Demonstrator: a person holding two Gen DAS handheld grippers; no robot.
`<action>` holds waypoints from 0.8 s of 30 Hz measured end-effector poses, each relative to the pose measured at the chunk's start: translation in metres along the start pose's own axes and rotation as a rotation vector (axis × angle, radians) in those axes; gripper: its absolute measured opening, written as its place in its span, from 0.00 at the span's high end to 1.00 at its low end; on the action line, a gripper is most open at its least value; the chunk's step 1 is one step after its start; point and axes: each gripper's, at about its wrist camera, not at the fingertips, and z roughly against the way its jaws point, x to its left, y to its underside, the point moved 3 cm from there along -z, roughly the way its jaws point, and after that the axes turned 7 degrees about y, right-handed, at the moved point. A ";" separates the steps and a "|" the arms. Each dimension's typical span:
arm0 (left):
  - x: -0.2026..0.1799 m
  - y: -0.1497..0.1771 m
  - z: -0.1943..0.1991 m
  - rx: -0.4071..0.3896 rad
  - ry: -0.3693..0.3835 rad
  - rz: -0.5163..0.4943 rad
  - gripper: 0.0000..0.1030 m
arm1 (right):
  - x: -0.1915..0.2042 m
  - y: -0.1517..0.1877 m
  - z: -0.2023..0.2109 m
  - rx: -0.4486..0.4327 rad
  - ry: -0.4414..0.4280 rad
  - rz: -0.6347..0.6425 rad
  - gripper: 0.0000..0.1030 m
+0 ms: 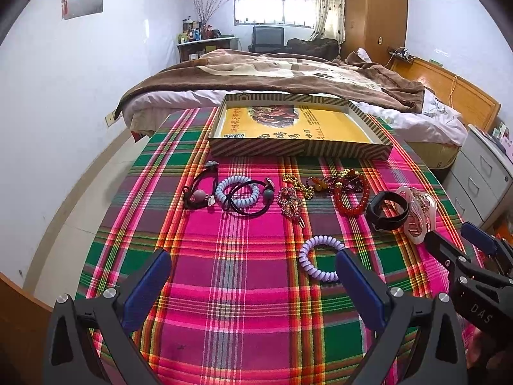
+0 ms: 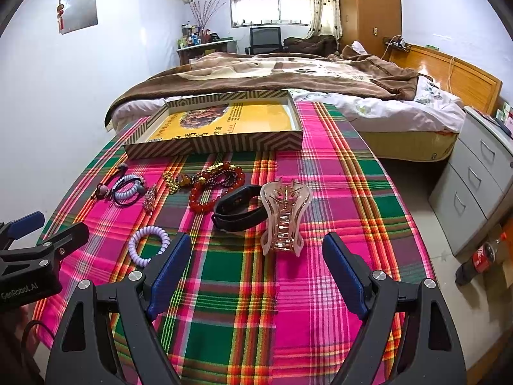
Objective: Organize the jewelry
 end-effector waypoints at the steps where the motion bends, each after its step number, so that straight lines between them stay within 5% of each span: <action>1: 0.000 0.000 0.000 0.000 0.000 0.002 0.00 | 0.001 0.000 0.000 0.000 0.000 0.003 0.18; 24: 0.005 0.001 -0.002 0.008 0.002 0.012 0.00 | 0.000 0.001 0.000 -0.001 0.000 0.004 0.19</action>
